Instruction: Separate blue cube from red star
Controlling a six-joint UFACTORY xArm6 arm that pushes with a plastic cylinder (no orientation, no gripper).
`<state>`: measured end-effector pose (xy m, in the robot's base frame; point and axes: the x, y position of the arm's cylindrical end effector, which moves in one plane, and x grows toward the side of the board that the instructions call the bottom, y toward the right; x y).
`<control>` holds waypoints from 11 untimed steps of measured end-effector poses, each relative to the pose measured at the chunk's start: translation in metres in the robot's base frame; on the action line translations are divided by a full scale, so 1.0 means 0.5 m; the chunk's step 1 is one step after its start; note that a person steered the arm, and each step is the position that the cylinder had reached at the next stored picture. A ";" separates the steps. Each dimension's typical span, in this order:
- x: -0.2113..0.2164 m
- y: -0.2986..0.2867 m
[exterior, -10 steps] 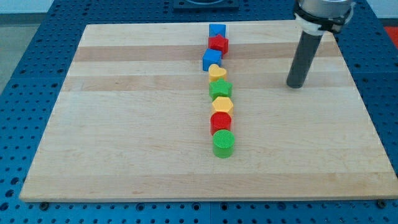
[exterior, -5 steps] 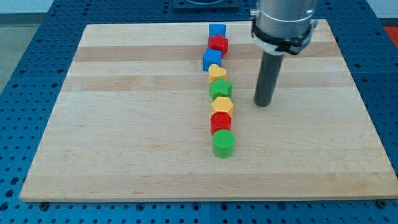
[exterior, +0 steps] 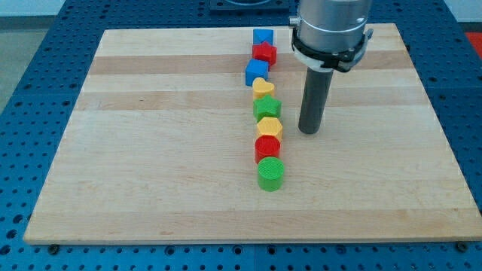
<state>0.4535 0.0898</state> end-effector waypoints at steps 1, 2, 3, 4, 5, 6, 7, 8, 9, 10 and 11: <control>0.045 0.008; 0.108 -0.004; 0.112 0.006; 0.113 0.063; 0.026 0.065; -0.122 0.066; -0.246 0.035; -0.263 -0.045; -0.264 -0.132; -0.243 -0.212; -0.239 -0.239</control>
<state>0.3338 -0.0299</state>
